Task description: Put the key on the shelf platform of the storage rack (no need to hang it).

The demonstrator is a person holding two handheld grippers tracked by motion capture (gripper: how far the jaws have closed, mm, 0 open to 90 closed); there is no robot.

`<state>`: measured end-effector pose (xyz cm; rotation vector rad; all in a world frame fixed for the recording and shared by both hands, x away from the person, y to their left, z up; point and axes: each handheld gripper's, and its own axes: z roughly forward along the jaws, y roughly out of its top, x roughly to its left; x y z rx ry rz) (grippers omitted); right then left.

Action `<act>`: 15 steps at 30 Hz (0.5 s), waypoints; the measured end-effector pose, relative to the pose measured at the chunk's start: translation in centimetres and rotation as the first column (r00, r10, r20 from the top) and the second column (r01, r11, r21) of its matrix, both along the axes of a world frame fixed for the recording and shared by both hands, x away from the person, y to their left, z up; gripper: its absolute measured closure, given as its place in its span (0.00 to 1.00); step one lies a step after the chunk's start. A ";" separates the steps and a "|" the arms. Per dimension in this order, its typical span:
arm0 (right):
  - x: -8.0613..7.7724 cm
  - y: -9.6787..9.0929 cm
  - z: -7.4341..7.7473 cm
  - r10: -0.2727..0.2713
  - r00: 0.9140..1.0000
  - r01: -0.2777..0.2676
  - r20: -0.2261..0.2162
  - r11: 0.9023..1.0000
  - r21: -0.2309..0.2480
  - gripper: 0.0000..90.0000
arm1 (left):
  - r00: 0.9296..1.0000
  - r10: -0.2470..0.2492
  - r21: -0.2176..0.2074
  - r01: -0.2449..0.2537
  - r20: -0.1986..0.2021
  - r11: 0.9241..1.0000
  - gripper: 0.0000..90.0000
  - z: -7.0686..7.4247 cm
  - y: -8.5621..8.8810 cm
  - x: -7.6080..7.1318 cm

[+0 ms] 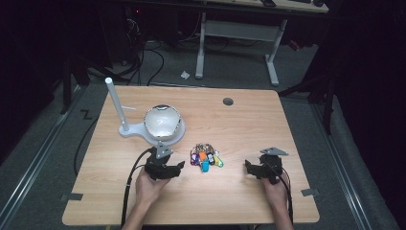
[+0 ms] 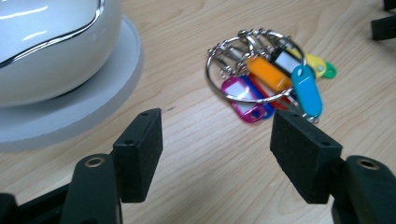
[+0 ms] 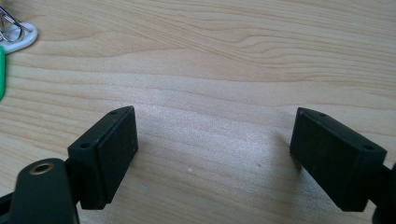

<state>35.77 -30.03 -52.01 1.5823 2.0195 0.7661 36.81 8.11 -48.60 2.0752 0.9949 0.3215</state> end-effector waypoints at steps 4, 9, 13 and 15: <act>0.0 0.0 0.0 0.000 1.000 0.000 0.000 1.000 0.000 0.17 | 0.999 -0.036 0.026 0.036 -0.004 0.999 0.39 0.2 -1.0 0.3; 0.0 0.0 0.0 0.001 1.000 -0.001 0.000 1.000 0.000 0.17 | 0.998 -0.061 0.020 0.061 -0.007 0.998 0.38 0.5 -2.1 0.6; 0.0 0.0 0.0 0.001 1.000 -0.001 0.000 1.000 0.000 0.17 | 0.996 -0.085 0.031 0.086 -0.021 0.996 0.37 0.7 -3.0 0.8; 0.0 0.0 0.0 0.001 1.000 -0.001 0.000 1.000 0.000 0.17 | 0.995 -0.097 0.035 0.098 -0.021 0.995 0.37 1.0 -3.4 0.9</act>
